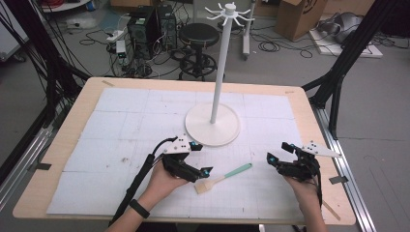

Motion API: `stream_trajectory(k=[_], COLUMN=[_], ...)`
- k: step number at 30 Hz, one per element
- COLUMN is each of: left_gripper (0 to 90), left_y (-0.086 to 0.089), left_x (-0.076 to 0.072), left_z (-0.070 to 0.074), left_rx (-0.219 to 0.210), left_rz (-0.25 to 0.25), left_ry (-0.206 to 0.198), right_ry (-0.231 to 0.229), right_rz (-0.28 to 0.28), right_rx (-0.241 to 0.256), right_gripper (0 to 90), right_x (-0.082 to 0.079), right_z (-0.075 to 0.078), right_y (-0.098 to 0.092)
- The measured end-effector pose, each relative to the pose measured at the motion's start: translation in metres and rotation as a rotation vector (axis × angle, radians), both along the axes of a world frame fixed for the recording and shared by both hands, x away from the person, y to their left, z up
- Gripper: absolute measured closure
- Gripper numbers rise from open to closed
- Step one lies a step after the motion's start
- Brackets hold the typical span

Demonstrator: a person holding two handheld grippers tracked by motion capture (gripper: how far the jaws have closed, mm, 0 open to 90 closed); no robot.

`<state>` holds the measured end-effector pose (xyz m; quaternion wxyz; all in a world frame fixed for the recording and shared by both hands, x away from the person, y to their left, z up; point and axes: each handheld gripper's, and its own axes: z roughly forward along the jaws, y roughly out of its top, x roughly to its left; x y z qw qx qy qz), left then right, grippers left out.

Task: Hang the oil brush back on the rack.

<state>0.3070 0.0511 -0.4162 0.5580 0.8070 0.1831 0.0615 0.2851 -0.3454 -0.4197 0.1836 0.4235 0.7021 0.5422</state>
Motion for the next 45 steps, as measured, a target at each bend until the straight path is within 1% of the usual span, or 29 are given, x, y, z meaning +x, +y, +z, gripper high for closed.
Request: stream_trajectory(k=[3,6,8,10,12,17,20,21,22,26,29,32,35,37,38,39,45], left_gripper=[15.1,15.3,15.3,15.3,15.3,17.0,20.6,22.0,24.1,32.8,38.0,43.8,50.7,53.8,54.5,57.0,66.4], left_y=[-0.007,-0.013,-0.017,-0.022,-0.027,-0.038,-0.044,-0.046,-0.048,-0.054,-0.057,-0.059,-0.061,-0.064,-0.065,-0.065,-0.067], left_x=[-0.001,-0.001,-0.002,-0.004,-0.005,-0.008,-0.008,-0.008,-0.008,-0.007,-0.008,-0.009,-0.012,-0.013,-0.015,-0.015,-0.017], left_z=[-0.003,-0.006,-0.007,-0.009,-0.011,-0.016,-0.019,-0.02,-0.021,-0.026,-0.029,-0.031,-0.032,-0.034,-0.033,-0.033,-0.033], left_rx=[-0.007,0.003,0.011,0.015,0.034,0.06,0.077,0.093,0.098,0.157,0.184,0.204,0.237,0.278,0.29,0.296,0.297], left_rz=[-0.008,-0.013,-0.023,-0.032,-0.045,-0.045,-0.037,-0.04,-0.037,-0.024,-0.022,-0.023,-0.023,-0.027,-0.022,-0.021,0.008], left_ry=[0.008,0.016,0.026,0.028,0.029,0.044,0.049,0.047,0.055,0.067,0.067,0.057,0.045,0.034,0.022,0.01,0.024], right_ry=[-0.003,-0.004,-0.005,-0.004,0.0,-0.004,-0.005,-0.004,-0.005,-0.002,0.003,-0.001,0.001,0.003,0.0,-0.001,0.002], right_rz=[0.001,-0.002,-0.001,-0.003,-0.001,0.004,0.004,0.002,0.004,0.003,0.001,-0.001,-0.002,0.002,0.002,0.002,0.003], right_rx=[-0.002,-0.003,0.001,0.0,0.0,-0.005,-0.003,-0.002,-0.004,-0.006,-0.002,-0.002,0.0,-0.004,-0.009,-0.01,-0.007], right_gripper=[14.1,14.1,14.1,14.1,14.0,14.1,14.1,14.0,14.1,14.1,14.1,14.1,14.1,14.1,14.1,14.1,14.1], right_x=[0.0,0.001,0.001,0.001,0.002,0.002,0.001,0.001,0.001,0.002,0.001,0.001,0.001,0.001,0.001,0.002,0.001], right_z=[0.0,0.0,0.0,0.0,-0.001,-0.001,-0.001,0.0,0.0,-0.001,-0.001,-0.001,-0.001,-0.001,-0.001,-0.001,-0.001], right_y=[0.0,-0.001,-0.001,0.0,0.0,0.0,0.0,0.0,0.0,0.0,-0.001,-0.002,-0.001,-0.001,-0.001,-0.001,-0.001])
